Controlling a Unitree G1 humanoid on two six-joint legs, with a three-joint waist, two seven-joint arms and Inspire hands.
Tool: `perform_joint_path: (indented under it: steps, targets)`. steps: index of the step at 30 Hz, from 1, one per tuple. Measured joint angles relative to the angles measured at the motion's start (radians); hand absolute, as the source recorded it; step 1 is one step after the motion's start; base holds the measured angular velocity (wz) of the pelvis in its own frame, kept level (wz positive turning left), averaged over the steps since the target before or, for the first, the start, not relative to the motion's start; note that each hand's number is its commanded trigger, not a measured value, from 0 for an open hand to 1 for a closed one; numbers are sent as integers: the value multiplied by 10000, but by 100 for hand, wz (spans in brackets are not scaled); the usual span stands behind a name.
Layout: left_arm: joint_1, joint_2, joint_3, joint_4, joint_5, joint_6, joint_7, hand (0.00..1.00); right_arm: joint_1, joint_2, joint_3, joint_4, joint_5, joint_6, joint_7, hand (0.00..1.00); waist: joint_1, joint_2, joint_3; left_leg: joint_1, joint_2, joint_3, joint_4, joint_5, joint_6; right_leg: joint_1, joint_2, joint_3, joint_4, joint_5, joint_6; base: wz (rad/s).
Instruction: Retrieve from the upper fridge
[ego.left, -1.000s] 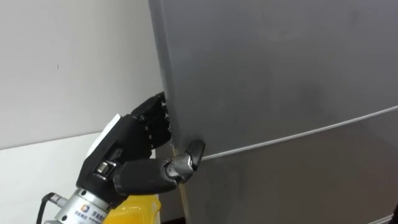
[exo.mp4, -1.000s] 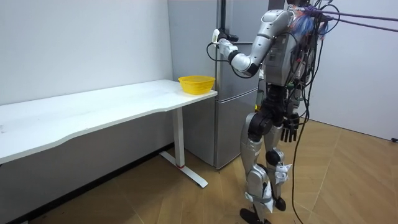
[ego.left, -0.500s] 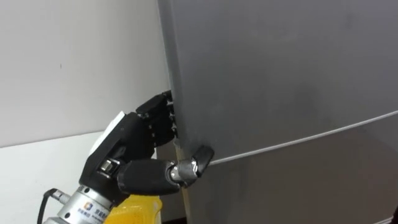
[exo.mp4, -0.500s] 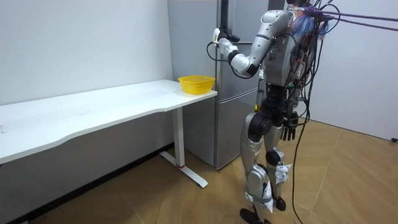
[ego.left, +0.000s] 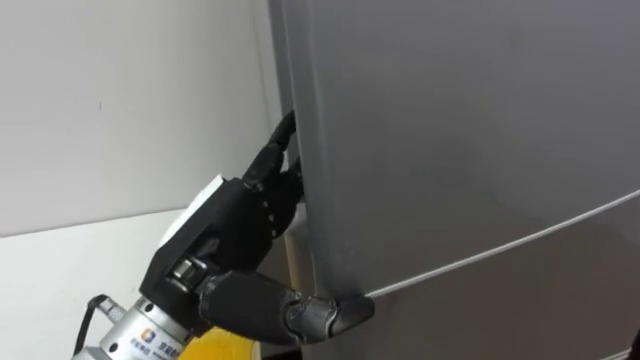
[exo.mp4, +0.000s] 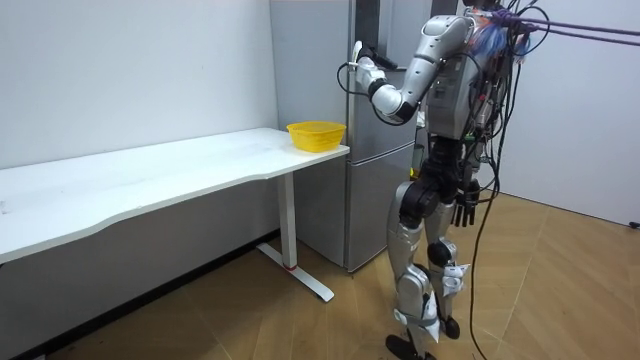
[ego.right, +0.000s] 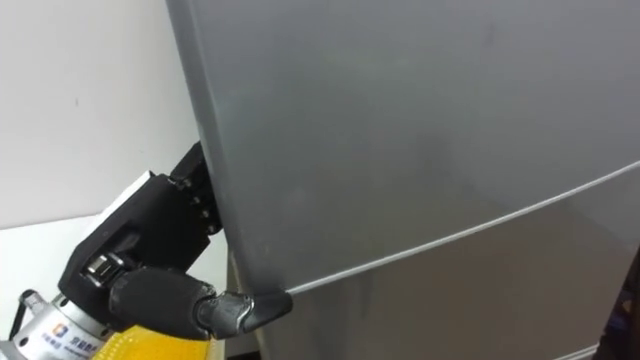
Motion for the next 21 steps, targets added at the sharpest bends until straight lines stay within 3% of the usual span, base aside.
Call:
perform_joint_path:
  steps: [12,21]
  targets:
    - [-603,102,-268,-2,-5,156,-142,0,5,-113,0,1,123,32,-114,0,-12,140,51,-347,-50,24,101,70,120,-59,-128,-247,-165,136,116,8]
    - [-831,191,-393,-71,-10,256,-133,0,3,-167,2,-11,350,42,-28,0,-14,172,16,-491,-56,324,104,98,166,-191,-194,-261,-155,158,156,2]
